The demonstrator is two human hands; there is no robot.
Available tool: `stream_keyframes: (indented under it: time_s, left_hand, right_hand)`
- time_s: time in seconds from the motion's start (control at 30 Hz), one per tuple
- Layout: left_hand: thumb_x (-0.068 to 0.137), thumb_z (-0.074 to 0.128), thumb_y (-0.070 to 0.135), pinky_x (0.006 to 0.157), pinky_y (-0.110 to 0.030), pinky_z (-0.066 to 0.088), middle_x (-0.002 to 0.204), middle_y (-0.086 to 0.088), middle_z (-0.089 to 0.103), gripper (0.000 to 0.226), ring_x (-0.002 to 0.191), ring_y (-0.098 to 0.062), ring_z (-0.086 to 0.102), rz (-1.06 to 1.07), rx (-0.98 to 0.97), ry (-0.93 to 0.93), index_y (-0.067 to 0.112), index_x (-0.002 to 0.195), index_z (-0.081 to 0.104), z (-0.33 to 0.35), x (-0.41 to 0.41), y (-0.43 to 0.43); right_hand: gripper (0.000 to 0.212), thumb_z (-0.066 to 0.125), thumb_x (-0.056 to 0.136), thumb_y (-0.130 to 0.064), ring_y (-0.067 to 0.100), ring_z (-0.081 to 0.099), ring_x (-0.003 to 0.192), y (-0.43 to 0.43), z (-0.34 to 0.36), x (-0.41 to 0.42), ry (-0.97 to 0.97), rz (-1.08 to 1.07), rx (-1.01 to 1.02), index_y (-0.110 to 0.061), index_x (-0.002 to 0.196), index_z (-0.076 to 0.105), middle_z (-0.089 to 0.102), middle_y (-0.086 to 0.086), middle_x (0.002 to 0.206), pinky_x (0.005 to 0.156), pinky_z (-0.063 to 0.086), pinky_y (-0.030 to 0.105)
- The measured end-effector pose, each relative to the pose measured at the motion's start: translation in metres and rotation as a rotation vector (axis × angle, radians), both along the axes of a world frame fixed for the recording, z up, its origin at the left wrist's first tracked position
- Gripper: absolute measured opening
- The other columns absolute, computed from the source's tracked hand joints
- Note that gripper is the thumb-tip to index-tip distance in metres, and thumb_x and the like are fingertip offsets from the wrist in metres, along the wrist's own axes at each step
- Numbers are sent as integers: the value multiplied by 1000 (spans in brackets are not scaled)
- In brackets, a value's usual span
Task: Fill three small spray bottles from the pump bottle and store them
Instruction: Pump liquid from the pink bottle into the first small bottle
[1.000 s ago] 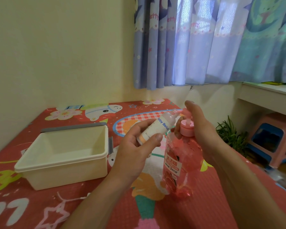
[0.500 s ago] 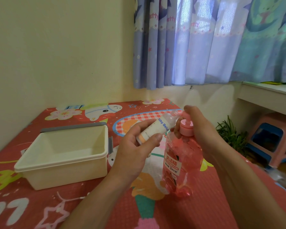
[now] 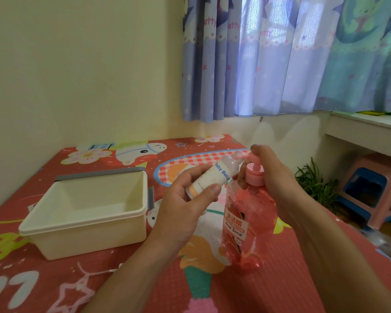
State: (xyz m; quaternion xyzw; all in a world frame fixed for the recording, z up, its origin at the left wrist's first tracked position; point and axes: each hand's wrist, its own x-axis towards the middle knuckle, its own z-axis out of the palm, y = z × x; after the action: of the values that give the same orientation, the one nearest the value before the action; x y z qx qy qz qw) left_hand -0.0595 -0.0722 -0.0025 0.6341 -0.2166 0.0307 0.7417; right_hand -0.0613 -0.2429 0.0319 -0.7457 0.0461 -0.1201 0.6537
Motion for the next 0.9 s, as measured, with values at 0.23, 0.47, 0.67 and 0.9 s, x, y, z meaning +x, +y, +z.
stream_keyframes:
  time_s: [0.23, 0.47, 0.67, 0.9]
  left_hand:
    - [85, 67, 8, 60, -10, 47, 98, 6, 68, 32, 70, -1, 66, 6, -3, 0, 25, 112, 64, 1, 1, 1]
    - [86, 67, 9, 60, -11, 48, 99, 7, 67, 33, 71, -1, 66, 5, 1, 8, 25, 114, 62, 0, 1, 1]
    - [86, 68, 9, 61, -10, 47, 99, 4, 68, 33, 71, 0, 66, 12, 17, 7, 22, 115, 64, 1, 0, 1]
    - [85, 68, 9, 61, -10, 47, 98, 9, 67, 31, 71, 0, 65, 15, 8, -2, 29, 110, 64, 3, -1, -1]
  right_hand:
    - [62, 37, 96, -53, 25, 50, 68, 0, 0, 1, -2, 4, -8, -13, 54, 58, 61, 9, 60, 58, 37, 33]
    - [68, 37, 93, -64, 20, 55, 62, -1, -1, -1, -7, 11, 14, -11, 58, 61, 62, 8, 60, 62, 39, 33]
    - [60, 36, 97, -48, 14, 44, 48, 1, 1, 0, 2, -5, -1, -9, 57, 58, 60, 9, 58, 54, 36, 31]
    - [63, 38, 95, -57, 20, 51, 60, 0, -1, 1, -4, 8, 24, -12, 57, 60, 61, 9, 60, 58, 37, 33]
